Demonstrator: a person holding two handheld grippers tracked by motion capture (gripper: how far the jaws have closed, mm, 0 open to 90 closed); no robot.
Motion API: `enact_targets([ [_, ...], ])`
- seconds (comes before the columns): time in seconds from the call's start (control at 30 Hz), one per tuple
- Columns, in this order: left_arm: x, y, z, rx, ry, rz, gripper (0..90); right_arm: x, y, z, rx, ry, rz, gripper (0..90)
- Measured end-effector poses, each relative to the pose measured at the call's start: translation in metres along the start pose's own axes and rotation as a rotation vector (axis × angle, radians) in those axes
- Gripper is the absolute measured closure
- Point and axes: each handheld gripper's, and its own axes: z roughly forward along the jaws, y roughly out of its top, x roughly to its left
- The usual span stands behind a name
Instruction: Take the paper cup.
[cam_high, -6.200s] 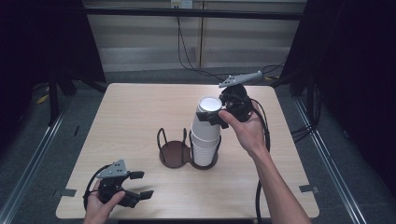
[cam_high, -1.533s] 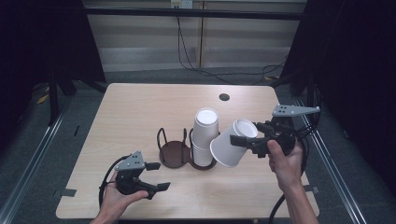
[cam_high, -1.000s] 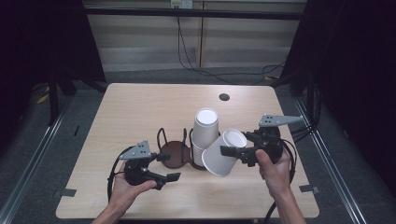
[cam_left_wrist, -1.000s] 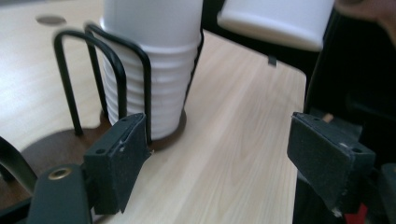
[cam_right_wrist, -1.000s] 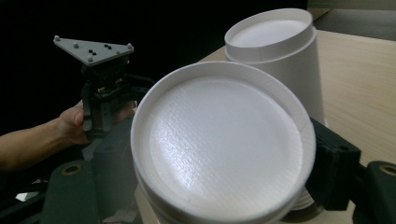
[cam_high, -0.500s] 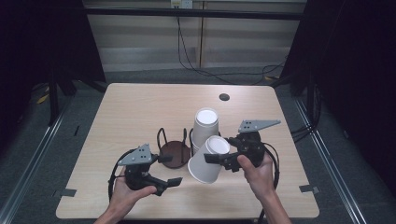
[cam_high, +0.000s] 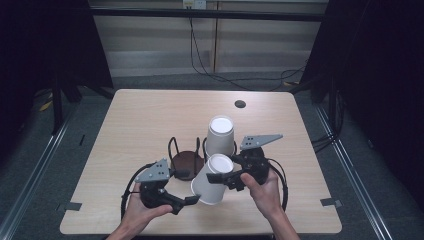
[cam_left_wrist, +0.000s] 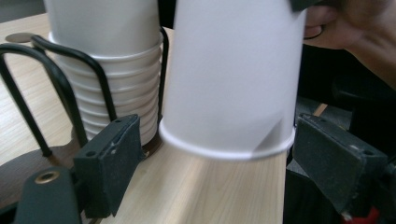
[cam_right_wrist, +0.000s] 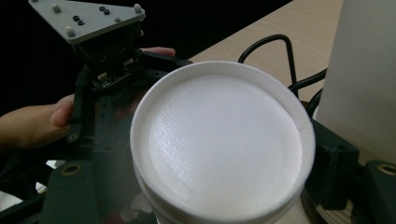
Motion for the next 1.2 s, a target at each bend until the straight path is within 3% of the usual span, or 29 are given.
enact_targets([
  [0.47, -0.002, -0.005, 0.010, 0.013, -0.042, -0.006, 13.2, 0.004, -0.004, 0.014, 0.010, 0.040, 0.008, 25.0],
  [0.67, 0.000, -0.003, 0.006, 0.013, -0.067, -0.011, 12.5, 0.009, -0.003, 0.022, 0.017, 0.053, -0.004, 25.1],
  [1.2, -0.002, -0.007, 0.018, 0.046, -0.080, -0.023, 8.6, 0.012, -0.006, 0.030, 0.012, 0.075, 0.001, 25.1],
])
